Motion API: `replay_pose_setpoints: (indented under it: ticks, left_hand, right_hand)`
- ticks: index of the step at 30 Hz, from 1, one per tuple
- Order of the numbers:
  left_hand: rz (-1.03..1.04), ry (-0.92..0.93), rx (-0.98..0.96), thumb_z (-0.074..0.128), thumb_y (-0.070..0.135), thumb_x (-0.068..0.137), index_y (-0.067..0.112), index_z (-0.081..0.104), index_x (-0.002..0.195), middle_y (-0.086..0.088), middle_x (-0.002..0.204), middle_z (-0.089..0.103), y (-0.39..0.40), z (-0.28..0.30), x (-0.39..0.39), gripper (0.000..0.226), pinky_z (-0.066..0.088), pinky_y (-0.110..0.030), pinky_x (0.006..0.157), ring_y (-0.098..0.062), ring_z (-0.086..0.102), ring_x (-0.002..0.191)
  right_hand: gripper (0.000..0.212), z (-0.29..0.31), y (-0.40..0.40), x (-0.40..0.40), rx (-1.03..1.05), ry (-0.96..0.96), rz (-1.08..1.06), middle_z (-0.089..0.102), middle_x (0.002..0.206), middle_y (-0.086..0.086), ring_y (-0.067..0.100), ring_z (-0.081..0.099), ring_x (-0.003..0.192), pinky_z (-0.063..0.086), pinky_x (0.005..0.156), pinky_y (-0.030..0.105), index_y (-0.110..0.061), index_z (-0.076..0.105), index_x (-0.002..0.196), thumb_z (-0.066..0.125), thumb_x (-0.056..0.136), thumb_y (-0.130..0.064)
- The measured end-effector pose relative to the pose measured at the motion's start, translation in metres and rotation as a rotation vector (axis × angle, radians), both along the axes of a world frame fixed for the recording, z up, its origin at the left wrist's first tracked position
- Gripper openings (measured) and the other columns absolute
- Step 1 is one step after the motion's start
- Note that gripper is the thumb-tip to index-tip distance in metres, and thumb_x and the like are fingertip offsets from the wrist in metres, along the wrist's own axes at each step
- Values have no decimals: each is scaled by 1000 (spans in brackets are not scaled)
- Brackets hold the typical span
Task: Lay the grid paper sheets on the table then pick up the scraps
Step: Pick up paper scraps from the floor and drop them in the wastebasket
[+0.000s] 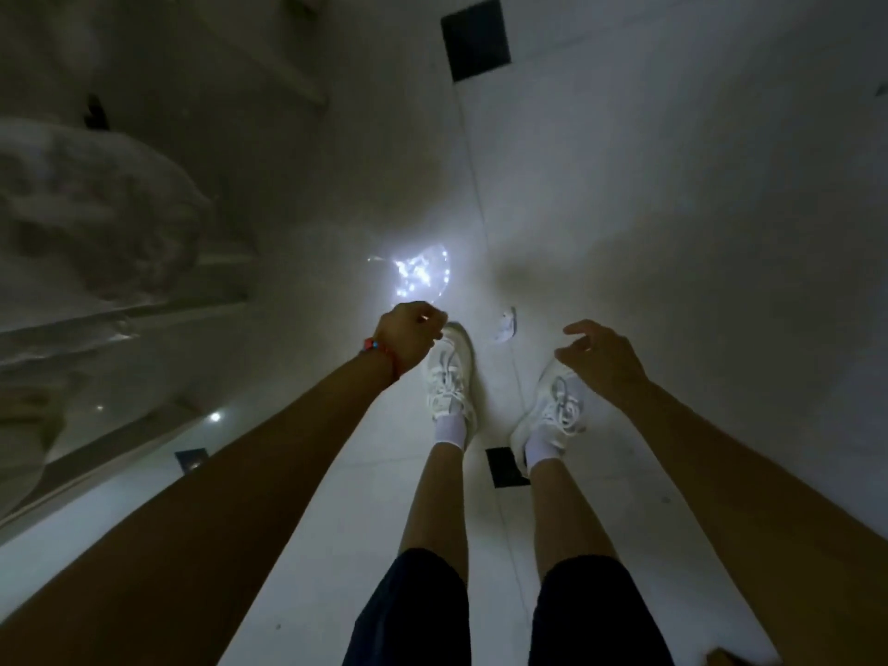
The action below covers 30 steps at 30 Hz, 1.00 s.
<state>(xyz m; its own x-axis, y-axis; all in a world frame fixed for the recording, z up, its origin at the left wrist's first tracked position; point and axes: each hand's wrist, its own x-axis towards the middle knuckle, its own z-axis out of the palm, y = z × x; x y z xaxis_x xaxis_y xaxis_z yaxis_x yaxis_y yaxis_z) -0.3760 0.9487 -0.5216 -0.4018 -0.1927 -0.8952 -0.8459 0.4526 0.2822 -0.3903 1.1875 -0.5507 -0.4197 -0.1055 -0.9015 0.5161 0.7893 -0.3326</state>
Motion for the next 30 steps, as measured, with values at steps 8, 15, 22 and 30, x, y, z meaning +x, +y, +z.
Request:
replay_pose_setpoints:
  ticks: [8, 15, 22, 30]
  left_hand:
    - [-67, -64, -39, 45, 21, 94, -2, 63, 102, -22, 104, 68, -4, -140, 43, 30, 49, -37, 91, -34, 63, 98]
    - [-151, -76, -19, 42, 18, 95, -1, 62, 108, -22, 110, 65, 6, -202, 83, 30, 46, -36, 93, -36, 60, 103]
    - [-67, -20, -95, 40, 18, 95, 1, 62, 104, -19, 99, 70, 15, -217, 96, 29, 40, -22, 76, -22, 60, 82]
    - [-22, 3, -103, 44, 20, 94, 3, 62, 109, -19, 104, 68, 18, -161, 65, 28, 49, -33, 85, -32, 63, 97]
  right_hand:
    - [56, -150, -35, 30, 23, 114, 222, 53, 127, 15, 32, 52, 115, 44, 92, 39, -17, 38, 135, 61, 86, -28]
    - [46, -238, -49, 50, 23, 225, 324, 55, 120, 18, 34, 56, 106, 44, 78, 35, -14, 44, 125, 62, 84, -28]
    - [19, -263, -58, 74, -36, 367, 267, 61, 101, 22, 36, 59, 91, 39, 69, 32, 0, 59, 99, 49, 92, -14]
    - [17, -184, -39, 51, -55, 309, -93, 59, 76, 17, 20, 49, 70, 29, 60, 23, 1, 58, 83, 54, 89, -14]
